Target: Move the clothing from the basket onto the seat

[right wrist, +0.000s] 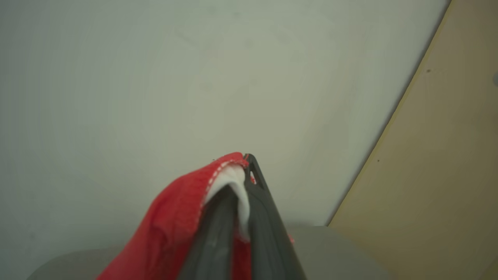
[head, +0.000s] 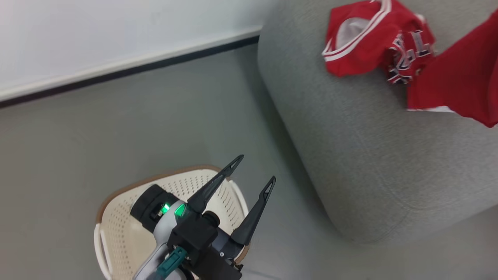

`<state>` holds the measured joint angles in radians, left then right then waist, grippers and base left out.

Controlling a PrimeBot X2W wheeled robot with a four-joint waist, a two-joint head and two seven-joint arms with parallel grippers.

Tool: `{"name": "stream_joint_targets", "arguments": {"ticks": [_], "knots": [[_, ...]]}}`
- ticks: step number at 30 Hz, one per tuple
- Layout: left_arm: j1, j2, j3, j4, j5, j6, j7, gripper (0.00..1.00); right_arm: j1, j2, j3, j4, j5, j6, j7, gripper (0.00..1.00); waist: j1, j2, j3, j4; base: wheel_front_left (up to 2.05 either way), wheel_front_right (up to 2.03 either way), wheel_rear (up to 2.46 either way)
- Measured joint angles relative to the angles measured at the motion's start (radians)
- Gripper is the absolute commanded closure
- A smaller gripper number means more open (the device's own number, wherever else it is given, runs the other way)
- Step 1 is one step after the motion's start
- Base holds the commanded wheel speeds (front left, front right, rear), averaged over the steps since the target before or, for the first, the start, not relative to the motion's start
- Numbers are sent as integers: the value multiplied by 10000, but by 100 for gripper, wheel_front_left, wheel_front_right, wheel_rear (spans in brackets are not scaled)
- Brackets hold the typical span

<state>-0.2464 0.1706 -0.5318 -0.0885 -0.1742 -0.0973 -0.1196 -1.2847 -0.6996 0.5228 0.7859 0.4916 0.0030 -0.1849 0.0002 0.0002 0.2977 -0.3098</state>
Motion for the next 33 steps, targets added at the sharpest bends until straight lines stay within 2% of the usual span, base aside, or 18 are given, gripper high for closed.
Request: {"name": "stream_joint_targets", "arguments": {"ticks": [6, 13, 20, 28, 29, 30, 31, 32, 33], "knots": [[-427, 130, -56, -443, 105, -12, 316, 0, -188, 132, 474, 560, -646, -288, 0, 100, 0, 0, 790, 585, 0, 0, 0], [-1084, 150, -58, -598, 182, -86, 535, 0, -160, 1175, 673, 1166, -602, -466, -10, 100, 1, 1, 1775, 1156, 0, 0, 0], [-1352, 301, 61, -443, 188, -94, 564, 0, -128, 2071, 943, 1996, -596, -464, -109, 100, 0, 1, 2537, 1526, 0, 0, 0], [-1351, 504, 174, -176, 184, -98, 564, 0, 75, 2447, 1016, 2661, -593, -201, -336, 100, -2, 0, 2650, 1330, 0, 0, 0], [-1351, 510, 192, -151, 176, -98, 564, 0, 74, 2470, 1026, 2713, -593, -171, -370, 97, -2, 0, 2630, 1274, 0, 0, 0], [-1351, 516, 199, -130, 174, -98, 564, 0, 74, 2497, 1037, 2777, -593, -105, -382, 83, -2, -1, 2606, 1214, 0, 0, 0], [-1350, 533, 221, -102, 173, -100, 562, 0, 76, 2554, 1039, 2846, -591, -102, -408, 64, -3, -1, 2581, 1155, 0, 0, 0], [-1350, 560, 247, -59, 171, -100, 562, 0, 87, 2617, 1037, 2892, -575, -71, -458, 53, -2, -1, 2552, 1094, 0, 0, 0], [-1348, 577, 272, -6, 161, -100, 562, 0, 108, 2683, 1041, 2934, -541, -15, -464, 9, -2, 0, 2517, 1030, 0, 0, 0]]}}
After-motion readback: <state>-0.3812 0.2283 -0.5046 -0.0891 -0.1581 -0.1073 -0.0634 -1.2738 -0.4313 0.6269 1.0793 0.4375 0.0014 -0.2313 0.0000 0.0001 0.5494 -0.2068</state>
